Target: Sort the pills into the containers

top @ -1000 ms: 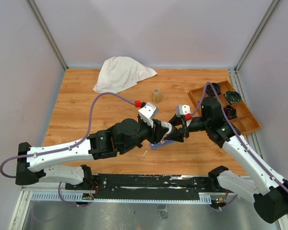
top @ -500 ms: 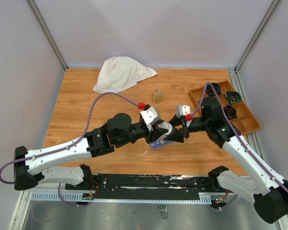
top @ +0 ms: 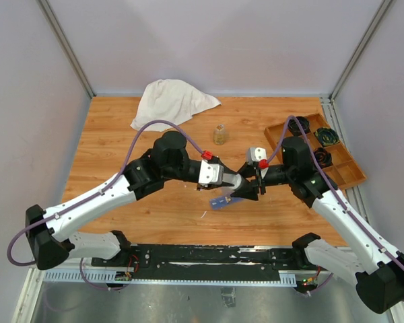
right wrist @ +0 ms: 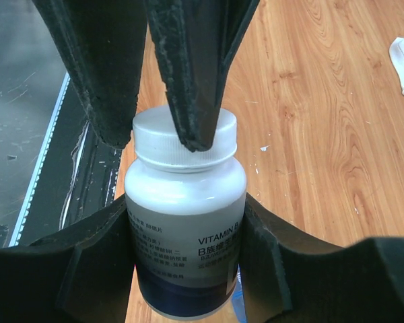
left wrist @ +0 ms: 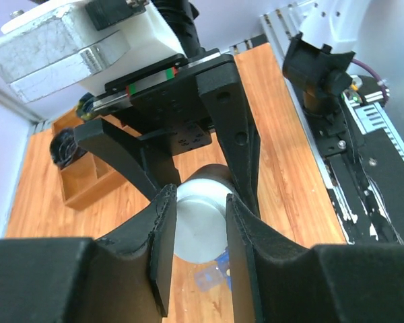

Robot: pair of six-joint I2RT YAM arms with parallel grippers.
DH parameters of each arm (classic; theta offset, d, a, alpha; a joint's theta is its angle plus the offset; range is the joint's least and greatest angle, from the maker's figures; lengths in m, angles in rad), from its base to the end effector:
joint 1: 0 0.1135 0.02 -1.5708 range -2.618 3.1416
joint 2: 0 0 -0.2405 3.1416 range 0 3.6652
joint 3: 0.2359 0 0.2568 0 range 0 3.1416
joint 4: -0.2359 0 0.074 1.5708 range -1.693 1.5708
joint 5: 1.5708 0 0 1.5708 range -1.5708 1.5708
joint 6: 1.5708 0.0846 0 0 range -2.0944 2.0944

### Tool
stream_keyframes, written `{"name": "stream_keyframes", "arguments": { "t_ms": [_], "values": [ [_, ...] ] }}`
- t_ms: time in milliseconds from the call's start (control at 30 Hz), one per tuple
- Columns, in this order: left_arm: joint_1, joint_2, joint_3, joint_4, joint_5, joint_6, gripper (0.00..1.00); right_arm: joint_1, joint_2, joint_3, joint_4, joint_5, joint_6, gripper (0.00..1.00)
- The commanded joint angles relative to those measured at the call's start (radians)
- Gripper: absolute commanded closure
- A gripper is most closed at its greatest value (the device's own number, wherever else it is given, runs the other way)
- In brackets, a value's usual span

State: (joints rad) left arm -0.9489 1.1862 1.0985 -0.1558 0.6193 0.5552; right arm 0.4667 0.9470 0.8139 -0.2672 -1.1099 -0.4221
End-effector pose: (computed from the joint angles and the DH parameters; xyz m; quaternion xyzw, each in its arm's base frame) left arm 0.1479 -0.2907 0.3399 0.6496 0.4197 -0.3502 0.5284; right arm 0.1782 0.1746 0.2916 -0.5674 0.5145 0.4496 0.4596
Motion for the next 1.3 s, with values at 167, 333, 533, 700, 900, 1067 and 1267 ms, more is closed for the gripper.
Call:
{"name": "stream_keyframes", "arguments": {
  "t_ms": [167,333,533,700,900,1067,1267],
  "values": [
    [0.052,-0.05,-0.084,0.189,0.122,-0.126,0.22,-0.031,-0.016,0.018,0.051,-0.041,0.003,0.98],
    [0.052,-0.215,-0.254,0.46,-0.023,-0.314,0.01,-0.031,-0.017,0.018,0.051,-0.042,0.002,0.98],
    [0.051,-0.294,-0.286,0.437,-0.208,-0.641,0.01,-0.03,-0.016,0.018,0.051,-0.042,0.002,0.98],
    [0.048,-0.303,-0.301,0.402,-0.347,-0.855,0.13,-0.031,-0.013,0.018,0.051,-0.04,0.001,0.98],
    [-0.068,-0.219,-0.181,0.22,-0.529,-0.863,0.18,-0.03,-0.008,0.016,0.051,-0.037,0.0,0.98],
    [-0.127,-0.152,-0.117,0.149,-0.629,-0.87,0.18,-0.031,-0.01,0.017,0.051,-0.038,0.0,0.98],
    [-0.13,-0.121,-0.097,0.134,-0.613,-0.868,0.28,-0.031,-0.01,0.016,0.051,-0.038,-0.001,0.98]
  ]
}}
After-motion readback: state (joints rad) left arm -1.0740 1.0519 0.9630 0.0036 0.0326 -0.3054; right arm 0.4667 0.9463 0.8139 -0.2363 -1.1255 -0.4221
